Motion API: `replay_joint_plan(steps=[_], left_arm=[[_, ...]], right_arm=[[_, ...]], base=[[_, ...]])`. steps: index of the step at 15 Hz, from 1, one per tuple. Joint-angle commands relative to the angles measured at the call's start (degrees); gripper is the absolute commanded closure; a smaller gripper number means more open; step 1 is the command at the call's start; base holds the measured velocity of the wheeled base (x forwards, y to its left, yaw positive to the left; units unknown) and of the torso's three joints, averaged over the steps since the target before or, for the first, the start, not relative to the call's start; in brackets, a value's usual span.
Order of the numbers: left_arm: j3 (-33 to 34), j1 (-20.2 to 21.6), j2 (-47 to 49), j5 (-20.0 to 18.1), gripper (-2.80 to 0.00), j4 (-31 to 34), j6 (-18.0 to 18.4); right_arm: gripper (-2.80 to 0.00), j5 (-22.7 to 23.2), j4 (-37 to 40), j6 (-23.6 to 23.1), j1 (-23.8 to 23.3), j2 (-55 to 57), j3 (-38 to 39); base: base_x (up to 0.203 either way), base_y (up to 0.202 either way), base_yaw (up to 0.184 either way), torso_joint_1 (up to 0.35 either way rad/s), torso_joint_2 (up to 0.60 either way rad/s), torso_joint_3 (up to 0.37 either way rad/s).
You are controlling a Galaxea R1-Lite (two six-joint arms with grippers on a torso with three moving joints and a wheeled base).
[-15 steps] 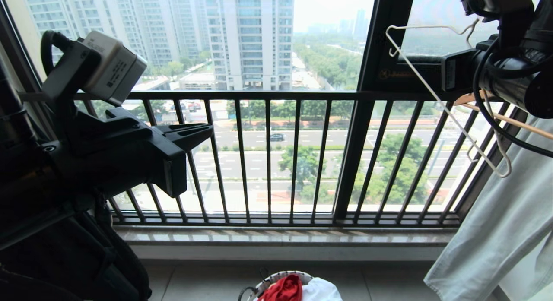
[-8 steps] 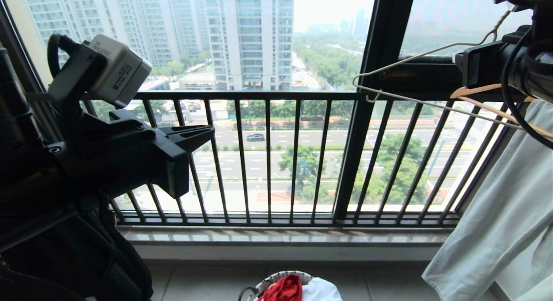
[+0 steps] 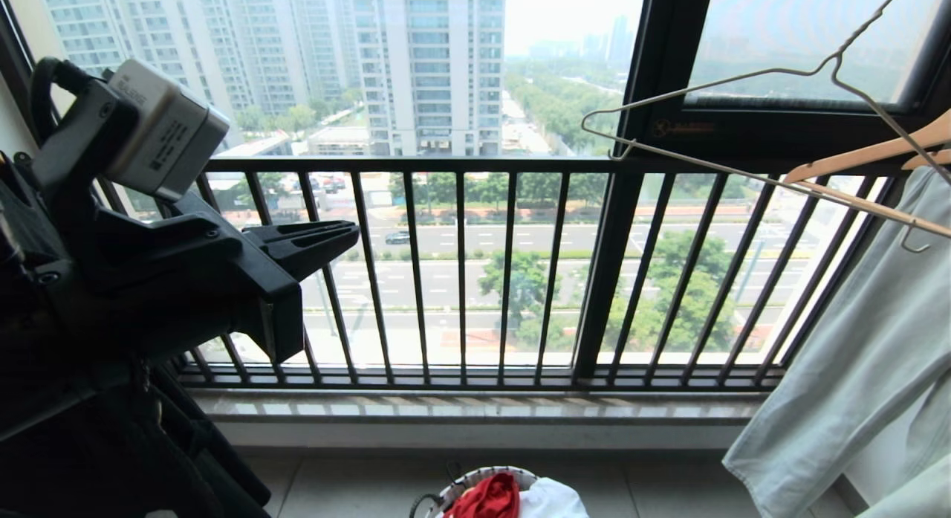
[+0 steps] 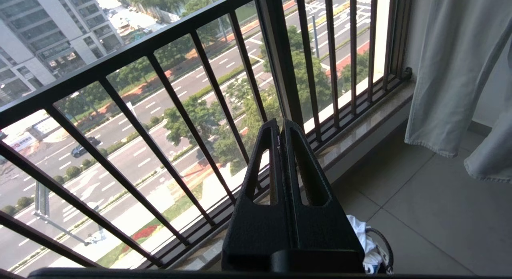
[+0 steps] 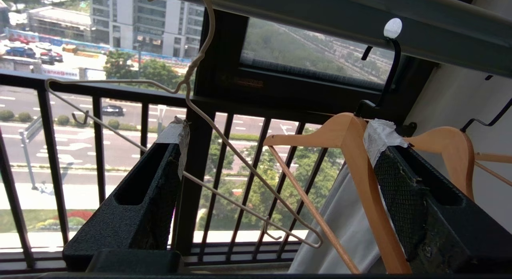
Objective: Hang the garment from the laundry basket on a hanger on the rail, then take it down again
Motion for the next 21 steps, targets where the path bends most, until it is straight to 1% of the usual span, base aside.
replay_joint_plan(steps=[1,2,3,4,5,6,7,8,9,11,12,13,15,16,17,18,20,21], left_arm=[[0.2,-2.1,-2.2,-0.9,0.00,-0.1,0.4],[1.8,-2.2,-3.8,-1.1,0.00,-0.1,0.4],[3.4,-1.6,-5.1,-1.2,0.00,-0.1,0.2],[4.8,1.0,-5.9,-1.3,0.00,-0.1,0.1],[7.0,4.9,-7.0,-1.7,0.00,-0.3,-0.1],[9.4,7.7,-9.4,-2.7,0.00,-0.4,-1.3],[11.3,10.0,-12.8,-3.6,0.00,-0.4,-3.5],[12.6,11.8,-16.4,-3.9,0.00,-0.3,-5.2],[13.8,14.5,-20.1,-3.7,0.00,-0.2,-6.7],[15.6,24.5,-27.1,-2.2,0.00,0.1,-10.6],[16.2,27.5,-31.3,-1.8,0.00,0.9,-12.8],[16.6,29.1,-36.5,-1.4,0.00,3.3,-14.7],[16.9,30.8,-46.1,-0.6,0.00,11.8,-16.5],[17.0,32.4,-50.4,2.2,0.00,16.5,-17.5],[17.5,33.8,-53.1,8.0,0.00,19.9,-19.6],[19.1,35.1,-55.5,12.0,0.00,21.9,-21.5],[22.7,37.3,-59.2,12.3,0.00,23.1,-22.6],[24.8,37.9,-60.2,12.0,0.00,23.2,-22.7]], right_arm=[[-2.80,1.0,5.2,-0.3,0.5,-13.2,0.9],[0.00,2.0,8.0,-0.4,0.5,-16.5,0.9],[0.00,2.6,10.4,-0.5,0.6,-19.2,0.9],[0.00,3.1,12.9,-0.5,0.6,-21.1,0.9],[0.00,3.3,14.4,-0.4,0.5,-22.2,0.8],[0.00,3.3,14.8,-0.4,-0.5,-23.3,0.8],[0.00,3.3,14.9,-0.4,-2.4,-24.1,0.8],[0.00,3.3,14.8,-0.4,-4.3,-25.3,0.7],[0.00,3.3,14.8,-0.4,-6.0,-26.8,0.5],[0.00,3.2,14.8,-0.3,-9.2,-30.0,0.5],[0.00,3.1,14.9,-0.2,-10.3,-31.5,0.6],[0.00,3.0,15.1,-0.1,-11.5,-33.3,1.2],[0.00,2.9,16.7,0.1,-12.5,-35.8,2.4],[0.00,2.0,17.9,0.2,-12.6,-36.6,1.6],[0.00,0.5,18.3,0.7,-12.9,-36.7,0.4],[0.00,0.3,18.4,1.2,-14.9,-37.2,1.0],[0.00,0.5,18.5,1.5,-18.5,-38.6,3.3],[0.00,0.6,18.5,1.5,-19.1,-39.2,4.4]], base=[[0.000,0.000,0.000,0.000,0.00,0.000],[0.000,0.000,0.000,0.000,0.00,0.000],[0.000,0.000,0.000,0.000,0.00,0.000],[0.000,0.000,0.000,0.000,0.00,0.000],[0.000,0.000,0.000,0.000,0.00,0.000],[0.000,0.000,0.000,0.000,0.00,0.000],[0.000,0.000,0.000,0.000,0.00,0.000],[0.000,0.000,0.000,0.000,0.00,0.000],[0.000,0.000,0.000,0.000,0.00,0.000],[0.000,0.000,0.000,0.000,0.00,0.000],[0.000,0.000,0.000,0.000,0.00,0.000],[0.000,0.000,0.000,0.000,0.00,0.000],[0.000,0.000,0.000,0.000,0.00,0.000],[0.000,0.000,0.000,0.000,0.00,0.000],[0.000,0.000,0.000,0.000,0.00,0.000],[0.000,0.000,0.000,0.000,0.00,0.000],[0.000,0.000,0.000,0.000,0.00,0.000],[0.000,0.000,0.000,0.000,0.00,0.000]])
